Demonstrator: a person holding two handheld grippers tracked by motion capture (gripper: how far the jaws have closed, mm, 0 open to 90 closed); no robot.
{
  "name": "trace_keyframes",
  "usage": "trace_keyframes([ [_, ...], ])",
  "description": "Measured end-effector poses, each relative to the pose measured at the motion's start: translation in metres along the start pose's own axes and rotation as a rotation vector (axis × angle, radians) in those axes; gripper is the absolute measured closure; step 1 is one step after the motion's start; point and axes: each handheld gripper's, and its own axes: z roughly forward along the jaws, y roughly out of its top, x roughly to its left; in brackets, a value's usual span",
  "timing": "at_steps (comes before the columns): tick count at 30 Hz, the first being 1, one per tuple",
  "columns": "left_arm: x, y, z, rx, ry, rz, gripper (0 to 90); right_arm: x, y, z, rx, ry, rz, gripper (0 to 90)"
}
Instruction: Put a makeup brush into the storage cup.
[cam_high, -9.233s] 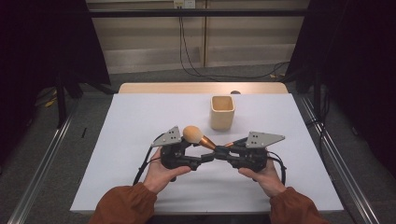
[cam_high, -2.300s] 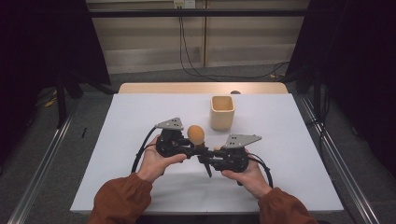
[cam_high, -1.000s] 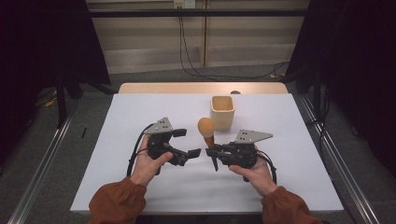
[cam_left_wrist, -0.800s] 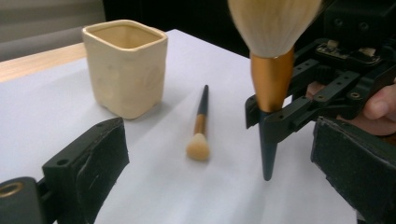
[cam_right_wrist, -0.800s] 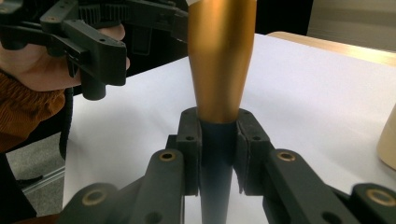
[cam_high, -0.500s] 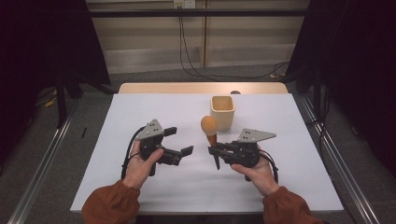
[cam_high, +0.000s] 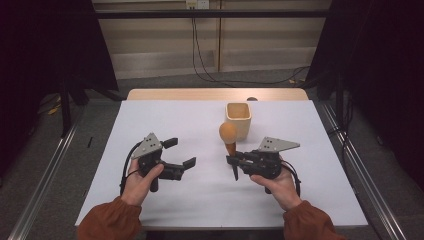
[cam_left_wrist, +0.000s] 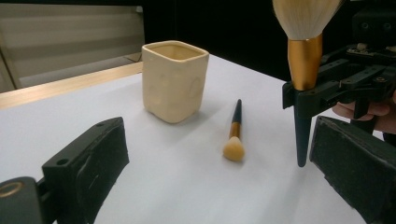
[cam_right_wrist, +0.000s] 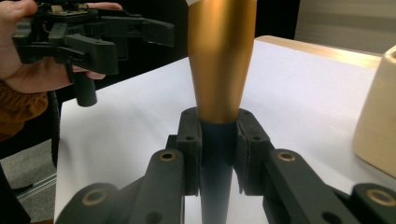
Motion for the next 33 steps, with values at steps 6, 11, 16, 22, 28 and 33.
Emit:
trace_keyframes([
  [6, 0.003, -0.003, -0.015, -0.022, 0.037, 0.002, 4.0, -0.002, 0.001, -0.003, -0.006, -0.011, 0.004, 74.7],
  [11, 0.007, -0.008, -0.026, -0.030, 0.054, 0.001, 3.6, -0.005, 0.007, -0.008, -0.017, -0.025, -0.005, 74.6],
  [16, 0.012, -0.015, -0.039, -0.018, 0.081, -0.014, 3.2, -0.012, 0.010, -0.015, -0.040, -0.046, 0.002, 74.6],
  [22, 0.015, -0.021, -0.053, -0.045, 0.107, -0.019, 2.6, -0.018, 0.011, -0.016, -0.040, -0.066, 0.009, 74.6],
  [28, 0.019, -0.028, -0.064, -0.068, 0.131, -0.030, 2.7, -0.024, 0.014, -0.015, -0.047, -0.085, 0.017, 74.6],
  [33, 0.023, -0.036, -0.070, -0.058, 0.155, -0.037, 2.6, -0.030, 0.018, -0.014, -0.061, -0.102, 0.024, 74.6],
])
